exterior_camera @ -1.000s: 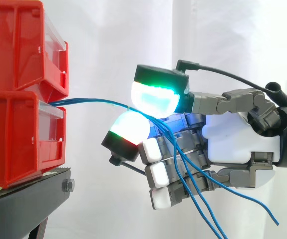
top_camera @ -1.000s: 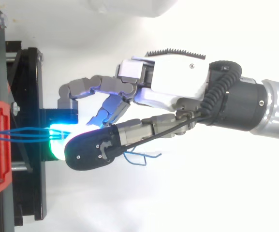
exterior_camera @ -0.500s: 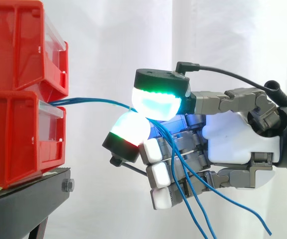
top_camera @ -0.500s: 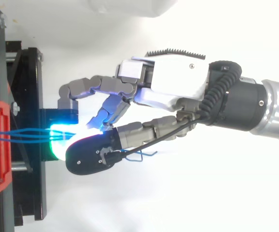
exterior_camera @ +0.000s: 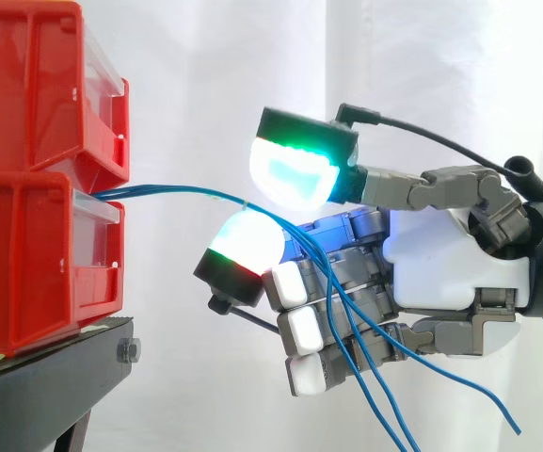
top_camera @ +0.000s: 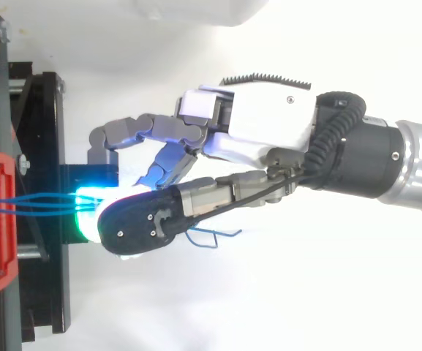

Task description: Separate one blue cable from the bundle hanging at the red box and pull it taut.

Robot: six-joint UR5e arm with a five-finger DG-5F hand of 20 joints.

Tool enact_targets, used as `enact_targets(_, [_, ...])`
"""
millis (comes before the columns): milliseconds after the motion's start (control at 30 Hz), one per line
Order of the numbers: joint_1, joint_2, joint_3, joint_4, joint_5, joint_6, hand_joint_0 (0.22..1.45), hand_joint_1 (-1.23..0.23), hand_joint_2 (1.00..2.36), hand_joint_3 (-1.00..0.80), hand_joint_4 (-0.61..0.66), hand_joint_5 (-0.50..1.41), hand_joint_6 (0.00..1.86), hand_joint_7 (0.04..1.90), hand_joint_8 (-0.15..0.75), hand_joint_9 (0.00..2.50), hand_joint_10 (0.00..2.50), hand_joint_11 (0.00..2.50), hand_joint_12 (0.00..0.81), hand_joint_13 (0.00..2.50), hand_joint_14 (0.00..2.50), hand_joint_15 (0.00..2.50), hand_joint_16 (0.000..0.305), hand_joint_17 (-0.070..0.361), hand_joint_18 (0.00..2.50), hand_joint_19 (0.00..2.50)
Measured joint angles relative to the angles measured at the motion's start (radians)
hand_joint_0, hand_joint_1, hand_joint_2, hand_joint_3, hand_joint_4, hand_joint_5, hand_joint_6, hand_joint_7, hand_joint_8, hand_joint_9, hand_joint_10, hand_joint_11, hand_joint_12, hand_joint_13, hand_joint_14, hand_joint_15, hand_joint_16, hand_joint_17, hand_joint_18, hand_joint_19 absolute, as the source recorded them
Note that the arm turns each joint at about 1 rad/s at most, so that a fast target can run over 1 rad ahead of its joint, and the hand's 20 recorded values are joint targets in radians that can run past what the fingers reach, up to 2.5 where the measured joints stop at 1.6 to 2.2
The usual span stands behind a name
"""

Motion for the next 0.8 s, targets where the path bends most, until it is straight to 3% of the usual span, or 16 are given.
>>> enact_targets(133, [0.000,0.000,0.000,0.000,0.000,0.000,0.71,-0.69,1.02,0.03,0.20,-0.09,0.50,1.37,0.343,1.05,0.02,0.60,0.354,1.09,0.02,0.53,0.038,0.086,0.88,0.50])
enact_targets(267, [0.000,0.000,0.000,0.000,-0.001,0.000,0.72,-0.76,1.02,0.09,0.22,-0.10,0.50,1.37,0.338,1.01,0.02,0.60,0.357,1.08,0.02,0.53,0.039,0.087,0.88,0.49])
enact_targets(400, [0.000,0.000,0.000,0.002,-0.001,-0.002,0.72,-0.81,1.02,0.01,0.21,-0.12,0.51,1.37,0.322,0.96,0.02,0.61,0.355,1.05,0.02,0.53,0.038,0.084,0.86,0.50])
enact_targets(467, [0.000,0.000,0.000,0.002,-0.001,-0.003,0.68,-0.82,1.02,-0.15,0.21,-0.12,0.51,1.38,0.315,0.95,0.02,0.61,0.352,1.04,0.02,0.54,0.037,0.083,0.87,0.50])
enact_targets(533, [0.000,0.000,0.000,0.003,-0.002,-0.003,0.63,-0.71,1.02,-0.30,0.21,-0.11,0.50,1.37,0.318,0.96,0.02,0.60,0.353,1.04,0.02,0.54,0.037,0.083,0.86,0.51])
enact_targets(633, [0.000,-0.001,0.000,0.006,-0.002,-0.003,0.62,-0.50,1.01,-0.37,0.20,-0.11,0.50,1.32,0.313,0.95,0.02,0.58,0.354,1.01,0.02,0.54,0.038,0.086,0.85,0.54])
enact_targets(800, [0.000,0.000,0.000,0.009,-0.001,-0.004,0.64,-0.45,1.01,-0.34,0.18,-0.10,0.50,1.28,0.311,0.95,0.02,0.57,0.355,1.01,0.02,0.55,0.039,0.089,0.84,0.57])
